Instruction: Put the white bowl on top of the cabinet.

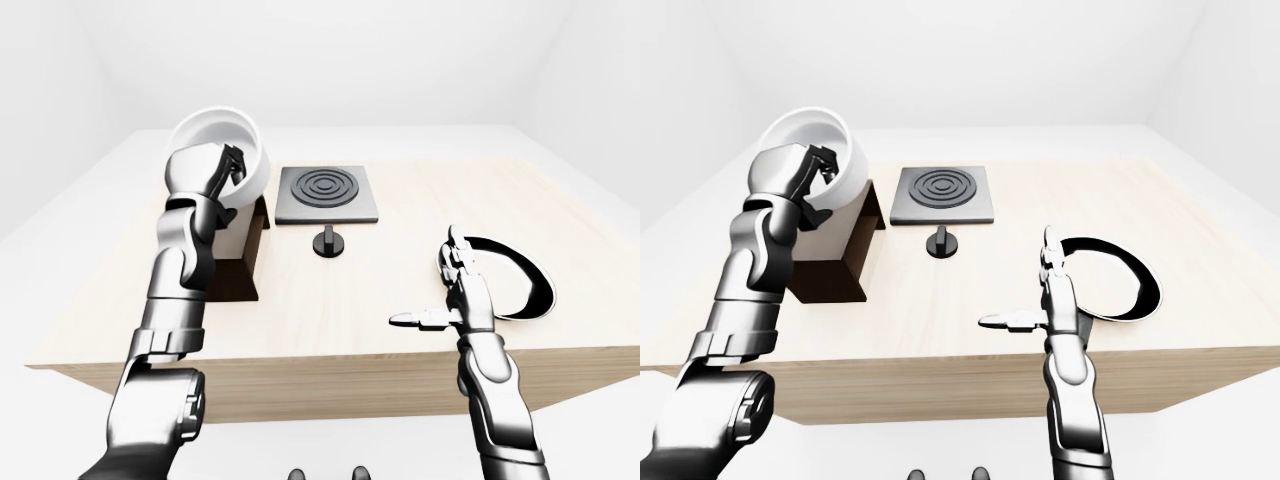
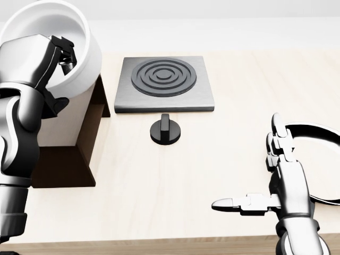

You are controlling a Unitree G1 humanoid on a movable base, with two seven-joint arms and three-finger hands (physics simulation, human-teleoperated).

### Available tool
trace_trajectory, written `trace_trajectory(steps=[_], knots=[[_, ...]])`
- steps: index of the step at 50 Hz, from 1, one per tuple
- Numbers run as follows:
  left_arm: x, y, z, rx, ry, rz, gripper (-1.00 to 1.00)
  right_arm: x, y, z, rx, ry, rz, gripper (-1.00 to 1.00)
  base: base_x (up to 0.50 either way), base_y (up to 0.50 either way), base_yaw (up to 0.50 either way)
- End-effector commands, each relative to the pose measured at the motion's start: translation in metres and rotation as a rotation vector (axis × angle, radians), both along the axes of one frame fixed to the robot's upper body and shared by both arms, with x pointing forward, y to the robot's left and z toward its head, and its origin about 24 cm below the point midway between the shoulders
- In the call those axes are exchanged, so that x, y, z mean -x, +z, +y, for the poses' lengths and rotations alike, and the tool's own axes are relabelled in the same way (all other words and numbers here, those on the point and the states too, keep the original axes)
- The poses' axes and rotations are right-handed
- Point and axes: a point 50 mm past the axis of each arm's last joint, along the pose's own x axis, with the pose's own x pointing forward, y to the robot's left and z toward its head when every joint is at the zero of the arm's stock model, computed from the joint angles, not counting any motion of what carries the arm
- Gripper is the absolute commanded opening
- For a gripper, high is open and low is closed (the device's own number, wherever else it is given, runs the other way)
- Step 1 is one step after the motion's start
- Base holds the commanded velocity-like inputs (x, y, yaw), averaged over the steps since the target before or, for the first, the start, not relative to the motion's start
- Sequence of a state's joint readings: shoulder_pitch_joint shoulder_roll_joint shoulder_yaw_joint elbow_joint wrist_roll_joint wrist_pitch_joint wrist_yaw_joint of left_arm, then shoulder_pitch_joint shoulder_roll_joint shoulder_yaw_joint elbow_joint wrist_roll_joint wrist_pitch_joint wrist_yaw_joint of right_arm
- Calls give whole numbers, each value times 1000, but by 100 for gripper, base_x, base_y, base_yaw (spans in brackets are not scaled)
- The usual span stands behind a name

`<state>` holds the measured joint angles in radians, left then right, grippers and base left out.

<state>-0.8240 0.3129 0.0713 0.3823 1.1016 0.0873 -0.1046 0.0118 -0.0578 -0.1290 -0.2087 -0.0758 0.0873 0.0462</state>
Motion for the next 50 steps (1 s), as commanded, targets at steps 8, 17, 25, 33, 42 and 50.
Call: trace_trajectory(steps=[8,17,25,33,42,50], knots=[[-8,-6,33,59,101,-38,-100,2,-2,3,5,4,6,100,0,0,0],[-12,-11,41,73,130,-23,-100,1,-1,2,5,4,2,100,0,0,0],[-16,-19,52,82,176,0,-100,0,-2,2,4,2,8,100,0,0,0],[-18,-28,58,92,206,16,-100,0,-2,2,6,3,9,100,0,0,0],[-20,-35,60,99,224,30,-100,-1,-4,2,6,4,16,100,0,0,0],[-21,-42,61,107,242,45,-100,-1,-4,3,6,4,15,100,0,0,0]])
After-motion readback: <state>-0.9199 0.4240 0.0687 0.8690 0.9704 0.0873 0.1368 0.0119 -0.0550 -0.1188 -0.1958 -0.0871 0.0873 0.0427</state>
